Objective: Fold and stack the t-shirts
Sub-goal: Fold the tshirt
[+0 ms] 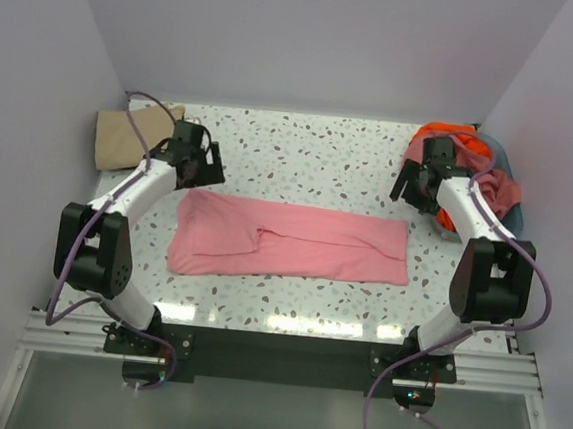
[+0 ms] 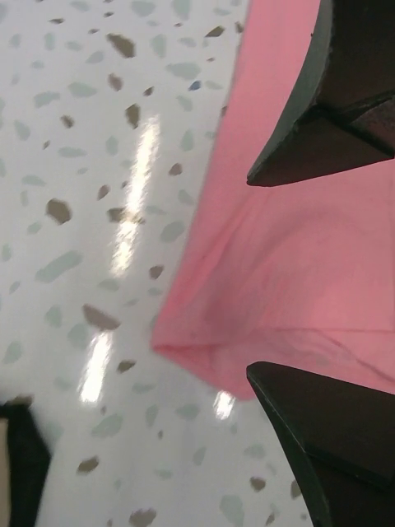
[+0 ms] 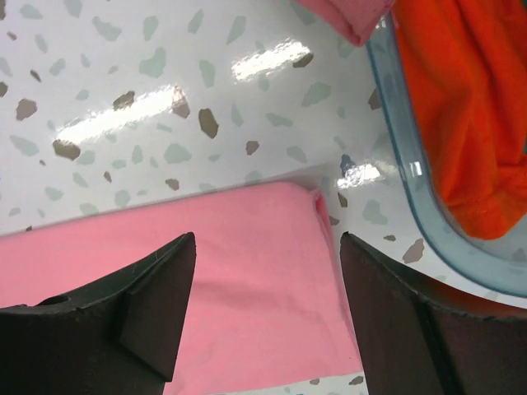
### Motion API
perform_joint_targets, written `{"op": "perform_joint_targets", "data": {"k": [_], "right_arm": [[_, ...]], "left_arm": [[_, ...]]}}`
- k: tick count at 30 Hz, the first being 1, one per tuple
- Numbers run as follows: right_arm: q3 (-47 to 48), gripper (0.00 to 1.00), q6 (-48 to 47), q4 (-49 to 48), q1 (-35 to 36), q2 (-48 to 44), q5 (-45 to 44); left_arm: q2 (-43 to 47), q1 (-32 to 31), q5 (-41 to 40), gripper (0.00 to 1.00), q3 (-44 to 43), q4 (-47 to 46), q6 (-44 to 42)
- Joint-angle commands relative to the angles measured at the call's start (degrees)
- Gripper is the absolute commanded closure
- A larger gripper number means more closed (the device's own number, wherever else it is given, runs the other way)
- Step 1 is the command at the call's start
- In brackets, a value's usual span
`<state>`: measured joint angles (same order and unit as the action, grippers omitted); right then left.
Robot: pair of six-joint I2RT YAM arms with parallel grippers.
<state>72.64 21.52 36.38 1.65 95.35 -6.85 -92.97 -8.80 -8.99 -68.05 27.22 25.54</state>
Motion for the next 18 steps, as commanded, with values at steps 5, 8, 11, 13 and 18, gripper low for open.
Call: {"op": "perform_joint_targets", "data": {"k": [5, 8, 11, 13, 18], "right_arm": [[-5.5, 0.26, -1.7, -0.7, 5.5, -2.8, 6.8], [-6.5, 0.27, -1.5, -2.4, 8.0, -0.1, 9.8], [-7.0, 0.27, 0.4, -4.8, 8.8, 2.4, 12.6], [-6.7, 0.28, 1.0, -5.4, 8.8, 4.1, 13.0], [-7.2, 0.28, -0.5, -5.4, 8.8, 7.1, 10.9]], "left_arm": [[4.1, -7.2, 8.7, 0.07, 11.5, 3.3, 6.3], [4.0, -7.3, 8.7, 0.05, 14.9, 2.4, 6.6], [2.3, -7.3, 10.0, 0.05, 15.1, 1.9, 6.3], [0.5, -7.2, 9.4, 0.04, 14.0, 1.3, 5.8], [-4.6, -7.2, 6.6, 0.03, 10.7, 1.0, 4.7]]}}
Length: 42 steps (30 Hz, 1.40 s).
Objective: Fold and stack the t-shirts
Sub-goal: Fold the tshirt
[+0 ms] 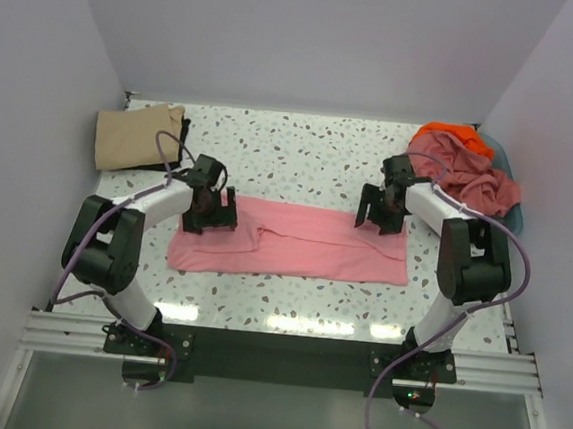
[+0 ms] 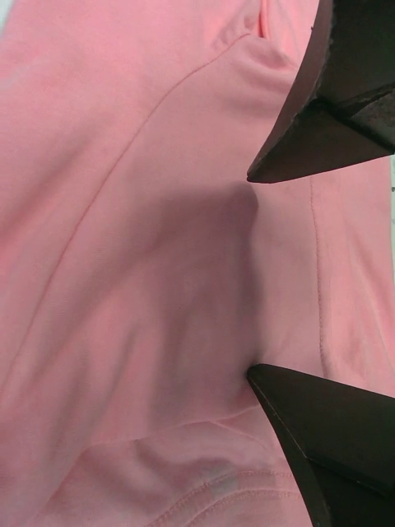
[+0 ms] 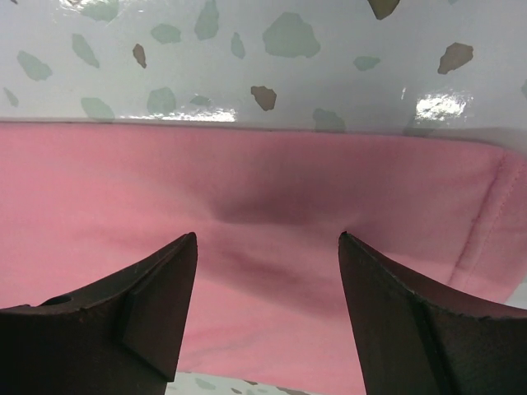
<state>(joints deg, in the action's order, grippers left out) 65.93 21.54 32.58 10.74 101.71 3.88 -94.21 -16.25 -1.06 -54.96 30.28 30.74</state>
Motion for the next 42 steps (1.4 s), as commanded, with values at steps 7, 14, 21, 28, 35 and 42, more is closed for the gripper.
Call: {"op": "perform_joint_targets", "data": {"k": [7, 14, 21, 28, 35, 42], "right_arm": [[-5.1, 0.28, -0.7, 0.7, -0.3, 3.1, -2.9], [-6.3, 0.28, 2.1, 6.3, -0.2, -0.2, -5.2], [-9.4, 0.28, 3.9, 9.3, 0.9, -4.1, -4.0], [-13.1, 0.28, 8.3, 9.8, 7.4, -6.0, -2.2], [-14.3, 0.28, 13.1, 9.0, 14.6, -5.4, -0.6], [-11.5, 0.27, 15.7, 10.0, 21.7, -4.8, 0.7]], "left_arm": [[-13.0, 0.3, -2.3, 0.03, -12.5, -1.2, -3.1], [-25.0, 0.3, -4.9, 0.03, -27.6, 2.2, -6.3], [-37.8, 0.3, -3.9, 0.03, -45.0, 4.4, -8.4], [-47.5, 0.2, -2.3, 0.03, -59.8, 5.1, -9.7], [-53.8, 0.1, 0.7, 0.04, -67.5, -2.4, -9.7], [-57.4, -0.5, 5.8, 0.04, -73.4, -11.2, -9.8]]}}
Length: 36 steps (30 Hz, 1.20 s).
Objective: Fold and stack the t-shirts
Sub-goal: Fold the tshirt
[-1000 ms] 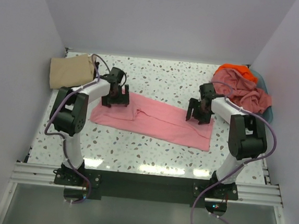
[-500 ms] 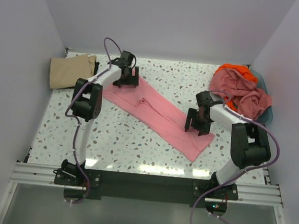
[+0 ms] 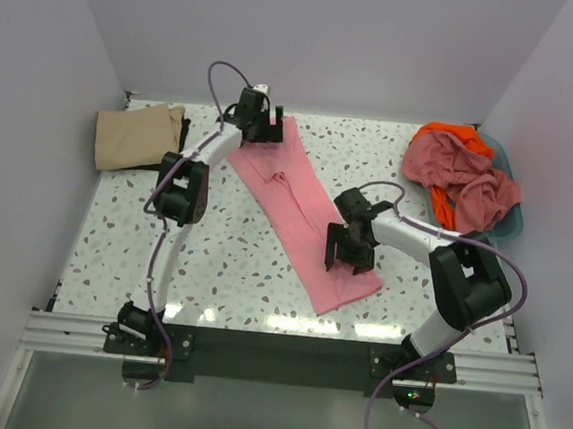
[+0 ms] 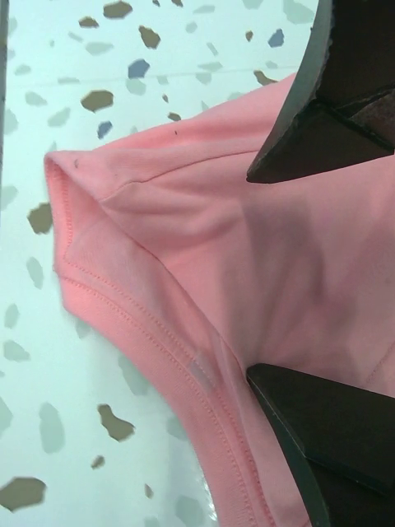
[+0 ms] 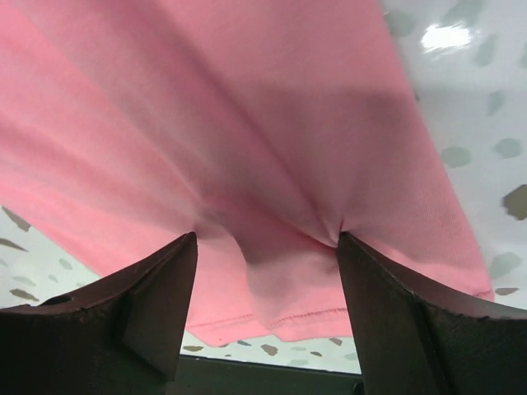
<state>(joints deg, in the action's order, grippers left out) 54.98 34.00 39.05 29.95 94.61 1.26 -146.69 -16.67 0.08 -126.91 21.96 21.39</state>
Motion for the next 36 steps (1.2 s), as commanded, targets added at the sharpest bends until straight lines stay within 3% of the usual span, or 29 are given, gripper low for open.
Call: {"op": "perform_joint_targets", "data": {"k": [1, 6, 10, 14, 18, 23, 36], "right_arm": [[0.1, 0.27, 3.2, 4.4, 2.8, 2.4, 2.9], [8.5, 0.26, -0.8, 9.1, 3.1, 0.8, -2.7], [13.4, 0.25, -3.2, 11.7, 3.1, 0.4, -3.5], [13.1, 0.25, -5.4, 9.3, 3.2, 1.4, -2.1], [8.1, 0.24, -6.8, 3.9, 3.1, 1.5, -0.2], [3.7, 0.23, -7.0, -1.5, 3.1, 1.4, 1.5], [-5.3, 0.23, -5.8, -8.6, 5.5, 2.2, 8.7]], "left_arm": [[-4.7, -0.4, 4.9, 0.04, -1.9, -3.3, -0.5], [3.6, -1.0, 4.5, 0.02, 1.4, -7.4, -0.8], [10.4, -1.0, 2.4, 0.00, 5.1, -5.0, 0.2], [14.8, -1.0, 0.1, 0.00, 9.8, 2.5, 1.4], [18.7, -1.0, 1.0, 0.00, 20.1, 0.8, 2.5], [16.4, -1.1, 2.3, 0.01, 24.3, 0.7, 2.5], [7.8, -1.0, 5.5, 0.01, 18.1, -1.0, 0.9]]}}
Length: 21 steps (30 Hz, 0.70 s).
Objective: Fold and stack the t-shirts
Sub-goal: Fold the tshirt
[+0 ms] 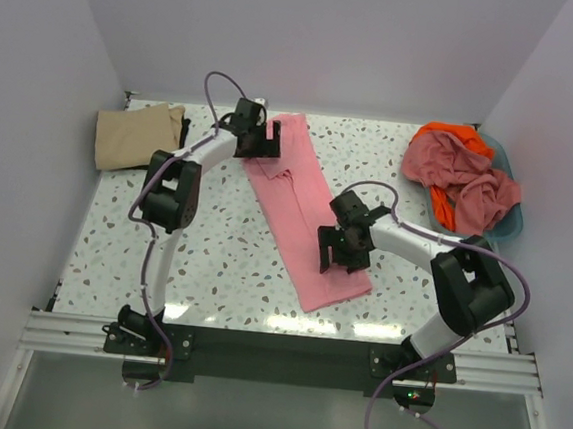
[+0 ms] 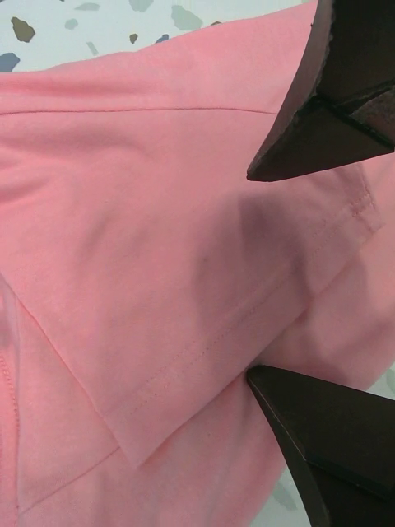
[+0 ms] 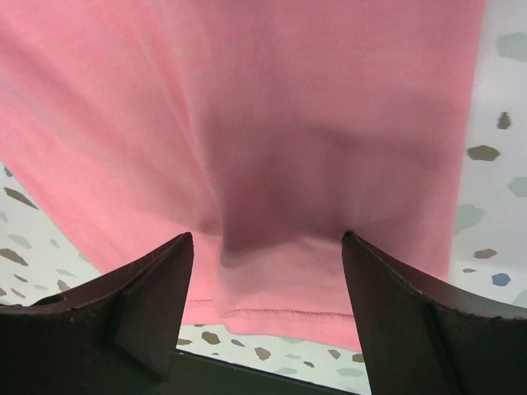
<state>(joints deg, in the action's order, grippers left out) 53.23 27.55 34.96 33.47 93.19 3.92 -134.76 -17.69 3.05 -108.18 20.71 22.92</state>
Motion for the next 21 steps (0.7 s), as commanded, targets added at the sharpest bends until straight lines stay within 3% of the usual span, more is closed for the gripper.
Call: {"op": "perform_joint_targets", "data": {"k": [1, 21], "right_arm": [[-3.5, 0.23, 0.7, -4.7, 2.7, 3.9, 6.8], [11.1, 0.24, 1.0, -4.9, 13.5, 15.4, 13.5]], "left_arm": [[-5.0, -0.1, 4.0, 0.01, -1.1, -0.9, -0.8], [-15.3, -0.9, 19.2, 0.00, -12.5, -7.4, -2.9]]}}
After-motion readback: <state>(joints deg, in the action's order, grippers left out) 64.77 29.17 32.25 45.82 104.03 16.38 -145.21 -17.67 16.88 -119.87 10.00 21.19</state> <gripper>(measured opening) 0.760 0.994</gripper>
